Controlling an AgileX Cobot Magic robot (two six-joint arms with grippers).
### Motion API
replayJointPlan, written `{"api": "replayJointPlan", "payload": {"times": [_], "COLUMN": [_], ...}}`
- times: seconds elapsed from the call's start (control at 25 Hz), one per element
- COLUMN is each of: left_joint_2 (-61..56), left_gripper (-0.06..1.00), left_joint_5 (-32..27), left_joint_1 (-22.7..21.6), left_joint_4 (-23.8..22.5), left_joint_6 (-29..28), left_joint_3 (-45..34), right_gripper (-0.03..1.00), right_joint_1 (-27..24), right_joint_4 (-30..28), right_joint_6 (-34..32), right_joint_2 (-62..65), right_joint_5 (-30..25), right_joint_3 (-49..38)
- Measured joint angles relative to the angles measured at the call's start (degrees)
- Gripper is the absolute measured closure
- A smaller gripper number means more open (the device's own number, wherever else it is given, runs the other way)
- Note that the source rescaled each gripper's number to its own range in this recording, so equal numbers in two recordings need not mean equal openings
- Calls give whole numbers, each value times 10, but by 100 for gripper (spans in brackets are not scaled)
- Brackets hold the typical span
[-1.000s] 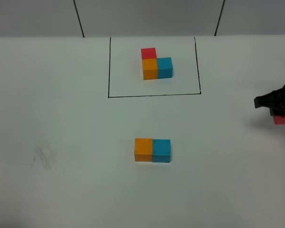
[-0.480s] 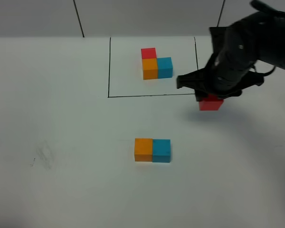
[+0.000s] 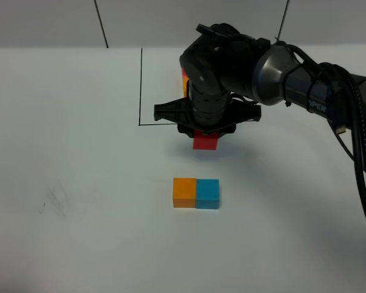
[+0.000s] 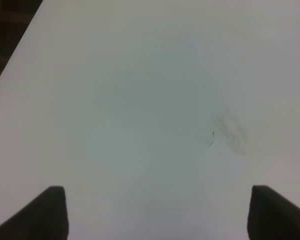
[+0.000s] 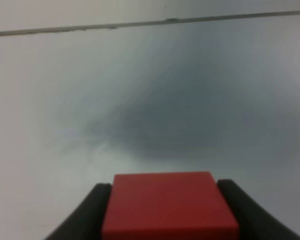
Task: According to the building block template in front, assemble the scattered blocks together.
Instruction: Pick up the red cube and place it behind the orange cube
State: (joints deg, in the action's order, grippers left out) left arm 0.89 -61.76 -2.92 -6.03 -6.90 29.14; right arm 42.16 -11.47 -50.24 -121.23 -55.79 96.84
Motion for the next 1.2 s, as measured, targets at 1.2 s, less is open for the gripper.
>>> {"api": "replayJointPlan", "payload": {"times": [1.2], "left_joint_2": [0], "left_gripper": [11], "left_joint_5": [0], "left_joint_1": [0], "left_joint_4": [0], "left_joint_6": [0], "left_joint_3": [0], "right_gripper": [53], "right_joint_1": [62], "right_joint_4": [-76], "right_joint_6": [-146], "right_joint_2": [-40], "right_joint_5": [6], "right_joint_3": [2]}}
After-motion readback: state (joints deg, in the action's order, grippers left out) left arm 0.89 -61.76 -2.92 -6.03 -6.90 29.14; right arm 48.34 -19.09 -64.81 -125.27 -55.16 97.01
